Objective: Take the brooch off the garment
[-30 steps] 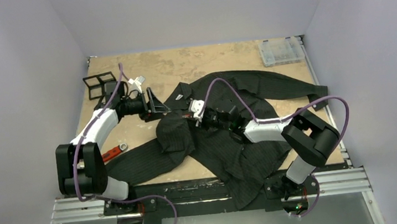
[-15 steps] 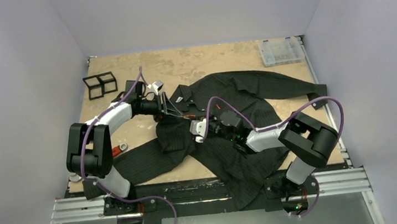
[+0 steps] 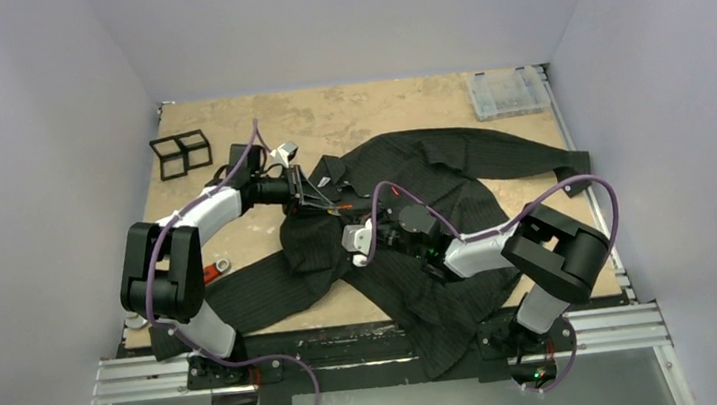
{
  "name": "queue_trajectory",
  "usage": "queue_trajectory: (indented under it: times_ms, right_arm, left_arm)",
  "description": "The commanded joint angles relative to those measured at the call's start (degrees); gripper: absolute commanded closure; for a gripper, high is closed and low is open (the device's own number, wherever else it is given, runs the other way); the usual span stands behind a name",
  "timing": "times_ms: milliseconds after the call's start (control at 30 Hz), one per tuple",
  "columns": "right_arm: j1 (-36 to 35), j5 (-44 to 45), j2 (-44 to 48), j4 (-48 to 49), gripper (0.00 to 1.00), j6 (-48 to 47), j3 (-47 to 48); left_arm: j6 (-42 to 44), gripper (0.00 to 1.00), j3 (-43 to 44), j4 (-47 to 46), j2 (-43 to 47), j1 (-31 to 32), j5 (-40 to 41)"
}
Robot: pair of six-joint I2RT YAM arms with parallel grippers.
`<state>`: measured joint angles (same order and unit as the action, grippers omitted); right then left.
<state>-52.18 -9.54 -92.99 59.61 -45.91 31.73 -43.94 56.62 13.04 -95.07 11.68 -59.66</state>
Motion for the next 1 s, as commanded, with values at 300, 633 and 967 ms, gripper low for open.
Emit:
queue_trajectory:
  times_ms: [300,633,967]
  right_arm:
    - [-0.8,4.8,0.2,4.6,0.41,0.2,-1.1]
    - [2.4,6.8,16.8,-27.8,0.14,20.9,2.1]
    - [23.9,-14.6,9.1,-77.1,0.32,65.9,31.1]
  left_arm:
    - [0.1,1.0,-1.3,-1.7,3.8,0.3,0.2]
    - [6.2,1.0,-1.6,-1.3,11.0,1.1,13.8]
    - [26.5,1.0,-5.4,0.5,23.8,13.8,39.3]
